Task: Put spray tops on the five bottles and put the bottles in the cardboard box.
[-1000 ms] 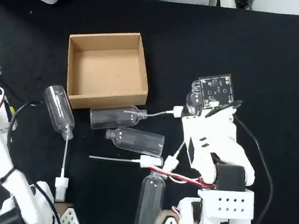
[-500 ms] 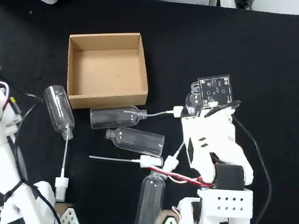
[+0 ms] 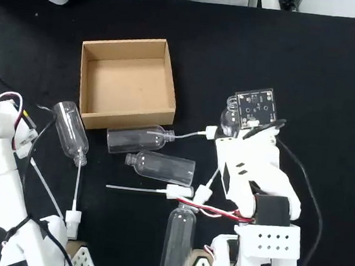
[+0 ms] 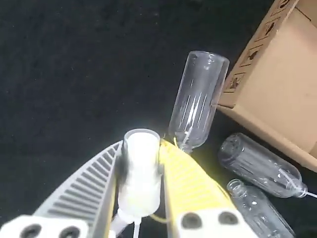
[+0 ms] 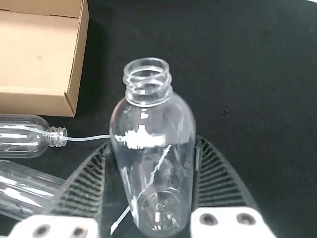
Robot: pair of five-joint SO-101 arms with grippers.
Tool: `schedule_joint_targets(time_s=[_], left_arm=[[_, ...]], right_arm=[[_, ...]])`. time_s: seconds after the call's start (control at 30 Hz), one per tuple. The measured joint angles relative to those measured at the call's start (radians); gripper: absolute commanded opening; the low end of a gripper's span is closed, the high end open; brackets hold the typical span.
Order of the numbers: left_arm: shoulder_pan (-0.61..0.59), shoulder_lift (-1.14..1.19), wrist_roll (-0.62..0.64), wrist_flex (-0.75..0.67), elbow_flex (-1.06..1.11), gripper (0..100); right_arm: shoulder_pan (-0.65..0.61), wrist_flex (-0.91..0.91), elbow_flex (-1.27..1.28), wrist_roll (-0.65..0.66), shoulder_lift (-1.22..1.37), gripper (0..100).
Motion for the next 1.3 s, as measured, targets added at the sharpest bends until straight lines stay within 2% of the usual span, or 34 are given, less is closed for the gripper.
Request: schedule_joint_targets(time_s=[0.27, 0.47, 0.77, 0.97, 1.1, 1.3], left_arm=[[0.003, 0.0, 0.008, 0.0, 0.0, 3], [0.02, 0.0, 0.092, 0.0, 0.0, 3], [0.135, 0.0, 0.104, -0.071, 0.0, 3], [0.281, 0.0, 0.104, -0.135, 0.0, 3], [0.368, 0.0, 0.147, -0.189, 0.0, 3], [0.434, 0.0, 0.199, -0.218, 0.0, 3]], right_arm=[[0.0, -0.023, 0.034, 0.0, 0.0, 9.2], [0.0, -0.092, 0.075, 0.0, 0.0, 9.2], [0.0, -0.097, 0.075, 0.0, 0.0, 9.2], [0.0, -0.097, 0.075, 0.0, 0.0, 9.2], [0.0, -0.098, 0.091, 0.0, 0.0, 9.2], [0.0, -0.098, 0.091, 0.0, 0.0, 9.2]])
